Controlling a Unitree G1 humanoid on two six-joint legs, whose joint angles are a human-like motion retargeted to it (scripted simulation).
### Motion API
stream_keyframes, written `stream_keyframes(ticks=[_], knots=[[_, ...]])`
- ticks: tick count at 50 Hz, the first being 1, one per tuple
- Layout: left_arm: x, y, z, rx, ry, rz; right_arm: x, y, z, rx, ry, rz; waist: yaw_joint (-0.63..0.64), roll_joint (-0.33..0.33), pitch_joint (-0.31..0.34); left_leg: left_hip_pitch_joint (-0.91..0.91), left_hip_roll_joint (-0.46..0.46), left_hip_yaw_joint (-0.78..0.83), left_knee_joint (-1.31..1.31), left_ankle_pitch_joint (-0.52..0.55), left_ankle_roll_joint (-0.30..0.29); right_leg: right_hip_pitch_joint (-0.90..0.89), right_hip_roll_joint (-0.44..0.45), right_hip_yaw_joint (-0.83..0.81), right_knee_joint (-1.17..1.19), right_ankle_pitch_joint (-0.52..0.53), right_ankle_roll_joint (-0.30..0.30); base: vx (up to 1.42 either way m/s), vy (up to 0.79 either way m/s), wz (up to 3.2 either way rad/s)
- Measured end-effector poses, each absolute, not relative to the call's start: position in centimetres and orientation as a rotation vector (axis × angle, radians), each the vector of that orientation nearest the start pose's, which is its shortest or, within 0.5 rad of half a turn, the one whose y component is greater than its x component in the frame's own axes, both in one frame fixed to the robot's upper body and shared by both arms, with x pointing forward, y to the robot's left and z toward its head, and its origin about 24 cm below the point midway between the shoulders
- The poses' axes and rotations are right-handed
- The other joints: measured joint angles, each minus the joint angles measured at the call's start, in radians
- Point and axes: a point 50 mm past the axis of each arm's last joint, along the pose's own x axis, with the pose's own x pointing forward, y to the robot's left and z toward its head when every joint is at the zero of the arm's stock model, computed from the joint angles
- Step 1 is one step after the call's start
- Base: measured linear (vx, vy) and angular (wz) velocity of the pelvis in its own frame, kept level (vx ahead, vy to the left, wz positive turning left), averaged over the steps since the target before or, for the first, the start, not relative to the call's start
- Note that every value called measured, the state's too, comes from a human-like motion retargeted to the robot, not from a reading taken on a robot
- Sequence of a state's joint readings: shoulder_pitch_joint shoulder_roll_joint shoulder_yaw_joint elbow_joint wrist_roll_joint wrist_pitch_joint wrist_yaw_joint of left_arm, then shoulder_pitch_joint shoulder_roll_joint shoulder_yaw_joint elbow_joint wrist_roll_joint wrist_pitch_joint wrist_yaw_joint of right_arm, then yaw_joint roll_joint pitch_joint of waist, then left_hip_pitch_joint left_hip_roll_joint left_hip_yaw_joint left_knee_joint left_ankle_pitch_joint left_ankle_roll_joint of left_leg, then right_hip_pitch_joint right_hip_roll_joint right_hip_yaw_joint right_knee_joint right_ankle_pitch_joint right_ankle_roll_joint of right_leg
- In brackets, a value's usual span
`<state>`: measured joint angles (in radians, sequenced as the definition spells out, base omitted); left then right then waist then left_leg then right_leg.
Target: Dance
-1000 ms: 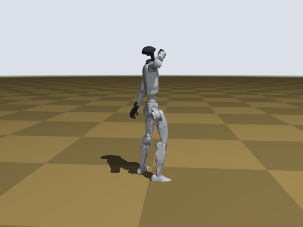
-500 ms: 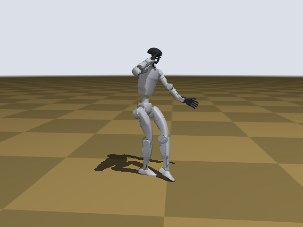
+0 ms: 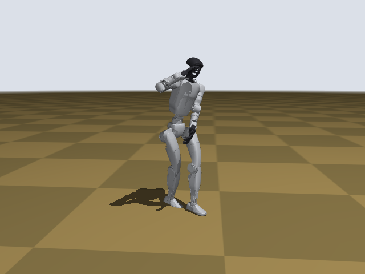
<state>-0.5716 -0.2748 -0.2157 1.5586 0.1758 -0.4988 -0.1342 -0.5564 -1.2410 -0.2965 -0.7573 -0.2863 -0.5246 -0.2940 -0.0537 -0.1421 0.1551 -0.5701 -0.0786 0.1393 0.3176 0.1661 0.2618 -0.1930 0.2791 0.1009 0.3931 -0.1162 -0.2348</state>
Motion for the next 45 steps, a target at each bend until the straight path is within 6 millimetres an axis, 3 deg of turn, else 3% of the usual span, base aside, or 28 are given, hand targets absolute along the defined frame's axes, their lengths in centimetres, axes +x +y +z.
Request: stream_keyframes(ticks=[10, 15, 19, 20, 23, 26, 29, 32, 35, 37, 39, 41, 43, 45], knots=[[22.9, -0.3, -7.9, 0.081, 0.591, -0.851, 10.9, -14.5, 34.8, -1.431, -1.992, 0.110, -0.017, 0.013, -0.012, 0.039, -0.032, 0.036, -0.051, 0.002, 0.000, 0.036, -0.081, -0.152, -0.017, -0.041, -0.009, 0.00, 0.07, -0.01], [23.3, 1.9, -7.9, 0.046, 0.878, -1.200, 10.5, -14.6, 34.6, -1.467, -1.972, 0.134, -0.038, 0.023, -0.011, 0.057, -0.058, 0.032, -0.078, 0.019, 0.000, 0.043, -0.100, -0.177, -0.013, -0.058, 0.001, 0.06, 0.11, 0.24], [23.5, 5.6, -5.6, -0.090, 1.185, -1.668, 9.8, -15.3, 34.4, -1.577, -1.982, 0.031, -0.034, 0.035, -0.013, 0.071, -0.077, 0.022, -0.107, 0.052, -0.015, 0.051, -0.105, -0.187, -0.033, -0.055, 0.016, 0.05, 0.12, 0.34], [23.9, 6.5, -4.7, -0.114, 1.219, -1.766, 9.4, -15.6, 34.3, -1.600, -1.991, -0.024, -0.028, 0.040, -0.012, 0.075, -0.078, 0.022, -0.118, 0.061, -0.020, 0.052, -0.105, -0.189, -0.039, -0.050, 0.022, 0.02, 0.13, 0.20], [26.4, 7.6, -2.5, -0.093, 1.034, -1.759, 8.7, -17.1, 34.6, -1.528, -1.999, -0.254, -0.001, 0.056, -0.016, 0.086, -0.076, 0.039, -0.148, 0.083, -0.027, 0.057, -0.101, -0.184, -0.067, -0.033, 0.030, 0.00, 0.15, 0.02], [29.3, 9.9, 0.4, -0.213, 0.781, -1.648, 8.9, -19.0, 34.9, -1.194, -2.037, -0.494, 0.025, 0.062, -0.018, 0.087, -0.068, 0.056, -0.157, 0.102, -0.038, 0.054, -0.094, -0.174, -0.081, -0.009, 0.027, 0.00, 0.15, -0.07], [31.5, 11.9, 3.4, -0.466, 0.489, -1.488, 11.8, -20.4, 34.8, -0.768, -1.961, -0.568, 0.050, 0.070, -0.015, 0.064, -0.070, 0.048, -0.129, 0.122, -0.047, 0.044, -0.093, -0.167, -0.084, 0.007, 0.026, -0.03, 0.14, 0.16], [33.9, 12.2, 6.5, -0.736, 0.141, -1.255, 16.3, -20.7, 34.3, -0.359, -1.805, -0.440, 0.085, 0.071, -0.017, 0.012, -0.094, 0.015, -0.070, 0.137, -0.036, 0.031, -0.106, -0.166, -0.083, 0.008, 0.043, -0.04, 0.09, 0.46], [35.9, 12.7, 9.6, -0.961, -0.196, -1.022, 21.3, -19.3, 32.7, -0.010, -1.675, -0.206, 0.121, 0.077, -0.023, -0.024, -0.109, 0.026, -0.038, 0.081, -0.036, 0.021, -0.121, -0.181, -0.079, 0.007, 0.086, -0.03, 0.01, 0.46], [36.3, 13.3, 10.6, -1.101, -0.384, -0.874, 25.2, -17.9, 31.0, 0.271, -1.519, -0.045, 0.158, 0.092, -0.028, -0.019, -0.094, 0.092, -0.054, 0.038, -0.038, 0.017, -0.113, -0.188, -0.080, 0.015, 0.091, 0.00, -0.07, 0.32], [36.1, 14.7, 10.3, -1.217, -0.521, -0.709, 28.8, -16.1, 28.3, 0.550, -1.329, 0.072, 0.180, 0.101, -0.030, -0.011, -0.095, 0.119, -0.066, 0.026, -0.011, 0.019, -0.116, -0.207, -0.082, 0.016, 0.094, 0.00, -0.15, 0.46], [35.2, 16.8, 8.7, -1.309, -0.614, -0.514, 31.6, -14.2, 24.6, 0.817, -1.135, 0.051, 0.189, 0.104, -0.026, -0.006, -0.108, 0.085, -0.064, -0.003, -0.013, 0.022, -0.117, -0.213, -0.082, 0.014, 0.097, -0.01, -0.19, 0.43], [33.8, 18.8, 6.0, -1.394, -0.649, -0.305, 33.1, -12.4, 20.4, 1.040, -0.958, -0.123, 0.191, 0.104, -0.022, -0.007, -0.116, 0.057, -0.059, -0.018, -0.024, 0.025, -0.121, -0.226, -0.081, 0.014, 0.096, -0.03, -0.24, 0.40], [31.9, 19.9, 2.4, -1.487, -0.621, -0.096, 33.1, -11.1, 15.4, 1.125, -0.781, -0.400, 0.193, 0.109, -0.019, -0.006, -0.128, 0.058, -0.058, -0.037, -0.009, 0.027, -0.127, -0.242, -0.083, 0.012, 0.105, -0.10, -0.25, 0.60]])
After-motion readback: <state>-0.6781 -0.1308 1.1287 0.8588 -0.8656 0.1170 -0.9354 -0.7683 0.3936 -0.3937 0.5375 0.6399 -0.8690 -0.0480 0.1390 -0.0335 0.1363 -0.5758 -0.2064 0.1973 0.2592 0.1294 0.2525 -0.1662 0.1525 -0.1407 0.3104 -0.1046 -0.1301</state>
